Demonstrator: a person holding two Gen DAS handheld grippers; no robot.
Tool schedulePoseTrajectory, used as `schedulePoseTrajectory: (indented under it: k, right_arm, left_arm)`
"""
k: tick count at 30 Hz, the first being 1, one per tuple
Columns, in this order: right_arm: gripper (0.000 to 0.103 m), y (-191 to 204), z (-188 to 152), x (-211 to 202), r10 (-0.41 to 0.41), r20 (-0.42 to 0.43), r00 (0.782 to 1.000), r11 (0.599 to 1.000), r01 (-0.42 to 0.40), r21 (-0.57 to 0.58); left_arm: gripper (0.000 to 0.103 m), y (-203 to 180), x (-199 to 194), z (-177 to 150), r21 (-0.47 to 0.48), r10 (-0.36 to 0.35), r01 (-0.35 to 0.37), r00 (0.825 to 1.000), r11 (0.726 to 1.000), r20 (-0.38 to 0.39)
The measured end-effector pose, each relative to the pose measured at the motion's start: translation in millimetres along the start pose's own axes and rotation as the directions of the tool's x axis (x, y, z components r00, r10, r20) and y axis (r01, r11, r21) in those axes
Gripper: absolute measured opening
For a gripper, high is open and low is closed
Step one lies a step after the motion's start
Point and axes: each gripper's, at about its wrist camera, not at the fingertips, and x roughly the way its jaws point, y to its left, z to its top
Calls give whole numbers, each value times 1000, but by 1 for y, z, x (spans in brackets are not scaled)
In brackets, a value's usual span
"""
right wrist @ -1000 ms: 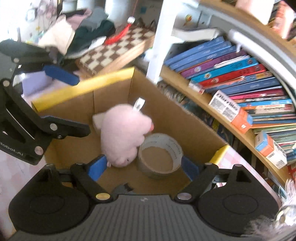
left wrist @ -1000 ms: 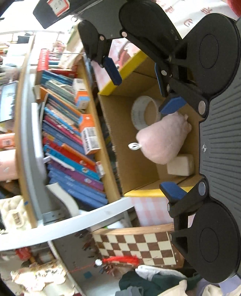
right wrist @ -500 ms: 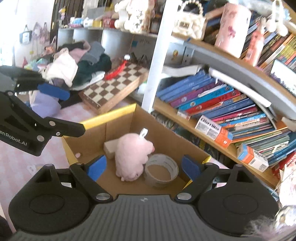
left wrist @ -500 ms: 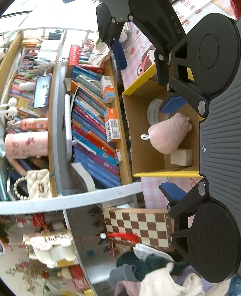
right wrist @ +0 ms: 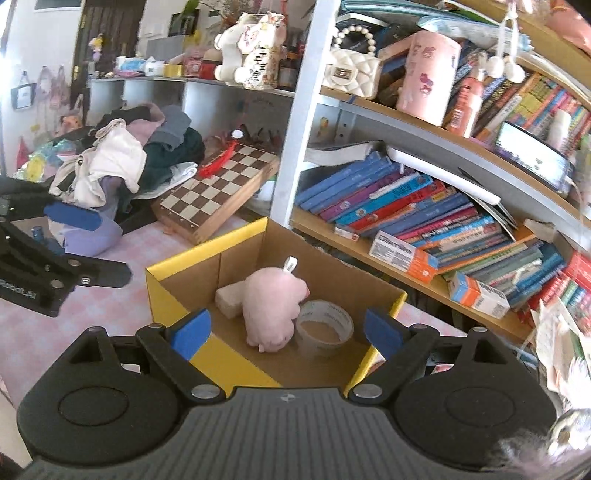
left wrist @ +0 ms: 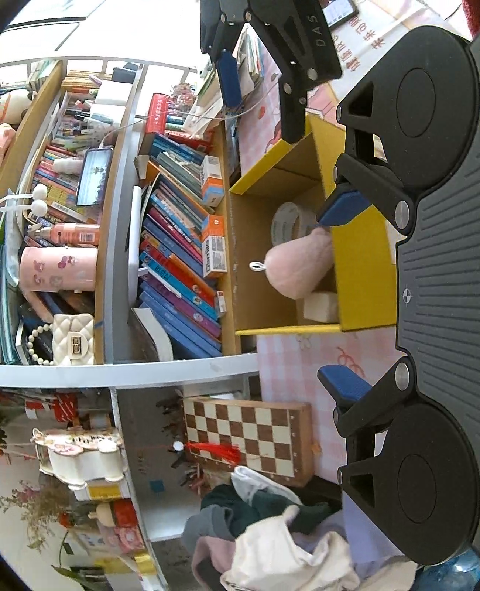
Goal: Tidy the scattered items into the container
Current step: 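Withdraw both tools from the box back toward the remaining table items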
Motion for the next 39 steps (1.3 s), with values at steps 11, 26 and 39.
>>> schedulePoseTrajectory:
  k: [11,26,39]
  right_arm:
    - [99,27,-40,-35,-146,-34,989,982,149,116]
    - [97,71,-100,-45,-162,-184,970,966,193,170]
    - [90,79,-108,-36,-118,-230,966,966,166,200]
  left_arm:
    - [90,9,-34,-36,5,-4,4,1000,1000,-18]
    - [90,-1,-41,-78,56,-47,53,993,997,-110]
    - [90,-23,-33,-98,97,-110,128,978,987,-178]
